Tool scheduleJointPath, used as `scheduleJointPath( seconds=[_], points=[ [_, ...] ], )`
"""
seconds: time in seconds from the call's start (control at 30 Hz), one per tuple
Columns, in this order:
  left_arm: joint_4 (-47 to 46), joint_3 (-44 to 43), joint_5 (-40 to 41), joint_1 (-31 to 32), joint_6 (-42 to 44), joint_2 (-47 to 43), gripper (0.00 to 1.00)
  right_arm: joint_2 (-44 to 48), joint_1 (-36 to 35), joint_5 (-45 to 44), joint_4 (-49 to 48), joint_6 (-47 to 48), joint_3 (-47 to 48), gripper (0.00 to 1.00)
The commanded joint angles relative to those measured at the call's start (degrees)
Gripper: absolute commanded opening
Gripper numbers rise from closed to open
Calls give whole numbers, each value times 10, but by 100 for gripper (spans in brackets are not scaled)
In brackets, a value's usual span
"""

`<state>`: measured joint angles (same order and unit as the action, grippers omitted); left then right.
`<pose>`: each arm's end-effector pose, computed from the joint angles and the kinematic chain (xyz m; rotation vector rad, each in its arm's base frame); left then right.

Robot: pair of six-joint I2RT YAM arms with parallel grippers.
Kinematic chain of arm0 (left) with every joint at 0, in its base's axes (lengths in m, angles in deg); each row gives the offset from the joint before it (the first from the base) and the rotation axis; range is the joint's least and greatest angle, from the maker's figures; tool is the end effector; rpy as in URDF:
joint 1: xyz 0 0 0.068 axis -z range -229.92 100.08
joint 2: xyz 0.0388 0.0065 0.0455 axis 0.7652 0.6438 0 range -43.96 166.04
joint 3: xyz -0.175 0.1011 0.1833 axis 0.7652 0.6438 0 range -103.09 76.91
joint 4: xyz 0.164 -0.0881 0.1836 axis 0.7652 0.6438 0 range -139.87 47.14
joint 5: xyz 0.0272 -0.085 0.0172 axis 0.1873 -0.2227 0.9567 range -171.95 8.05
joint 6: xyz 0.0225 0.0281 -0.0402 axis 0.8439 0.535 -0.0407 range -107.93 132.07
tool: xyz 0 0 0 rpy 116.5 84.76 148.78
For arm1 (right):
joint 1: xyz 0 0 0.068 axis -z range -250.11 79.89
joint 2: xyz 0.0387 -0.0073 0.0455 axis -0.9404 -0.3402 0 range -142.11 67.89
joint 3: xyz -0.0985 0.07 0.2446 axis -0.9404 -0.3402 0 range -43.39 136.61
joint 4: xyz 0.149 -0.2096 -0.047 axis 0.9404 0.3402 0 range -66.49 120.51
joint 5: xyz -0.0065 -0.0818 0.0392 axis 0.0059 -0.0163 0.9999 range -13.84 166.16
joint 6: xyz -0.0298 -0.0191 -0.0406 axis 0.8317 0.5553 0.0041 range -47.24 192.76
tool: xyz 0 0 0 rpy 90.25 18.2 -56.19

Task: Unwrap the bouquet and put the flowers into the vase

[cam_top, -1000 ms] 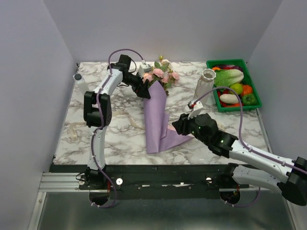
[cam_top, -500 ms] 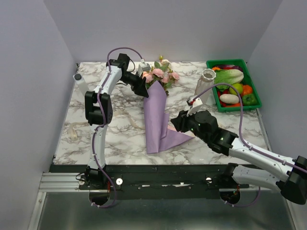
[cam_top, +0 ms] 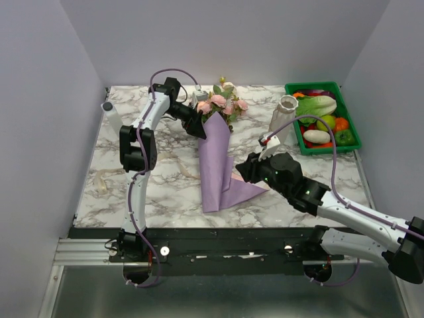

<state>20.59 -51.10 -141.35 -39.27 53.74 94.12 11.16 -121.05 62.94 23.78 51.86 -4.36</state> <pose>0.4693 -0.1196 0.2152 1.1690 2.1203 -1.2755 0.1514 0.1736 0.2834 -0.3413 1.8965 0.6387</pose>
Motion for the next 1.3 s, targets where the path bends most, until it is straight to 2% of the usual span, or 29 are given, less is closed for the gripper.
scheduleJointPath(
  seconds=[0.0,0.07,0.1,0.17,0.2,0.23,0.4,0.63,0.8,1.03,1.13,1.17,1.27],
  points=[
    [-50,-15,-12,-4,-29,15,89,9,-1,20,3,2,2,43],
    [-30,-33,-22,-5,-22,22,79,9,-1,20,-13,1,2,43],
    [-15,-44,-31,-5,-16,34,64,9,-2,19,-14,1,3,43],
    [19,-70,-34,-5,-1,44,44,9,-2,19,-14,1,6,43],
    [21,-70,-34,-5,1,45,11,7,-2,19,-16,1,9,43],
    [14,-66,-24,-5,-14,40,0,6,-2,19,-17,0,10,43],
    [-42,-21,-27,-5,-47,4,0,2,-1,23,-17,2,18,43],
    [-34,-81,-83,-5,-98,-17,0,6,-1,22,-19,0,15,43],
    [-78,-81,-128,-5,-162,-72,0,14,-1,21,-20,0,11,43],
    [-178,-75,-150,-5,-312,-141,0,38,0,18,-24,-7,-7,43],
    [-272,-66,-158,-2,-443,-177,0,48,-1,17,-26,-12,-13,43],
    [-340,-49,-158,0,-513,-186,0,50,-1,16,-27,-12,-17,43],
    [-429,-9,-163,8,-589,-221,0,55,0,14,-28,-14,-20,43]
  ],
)
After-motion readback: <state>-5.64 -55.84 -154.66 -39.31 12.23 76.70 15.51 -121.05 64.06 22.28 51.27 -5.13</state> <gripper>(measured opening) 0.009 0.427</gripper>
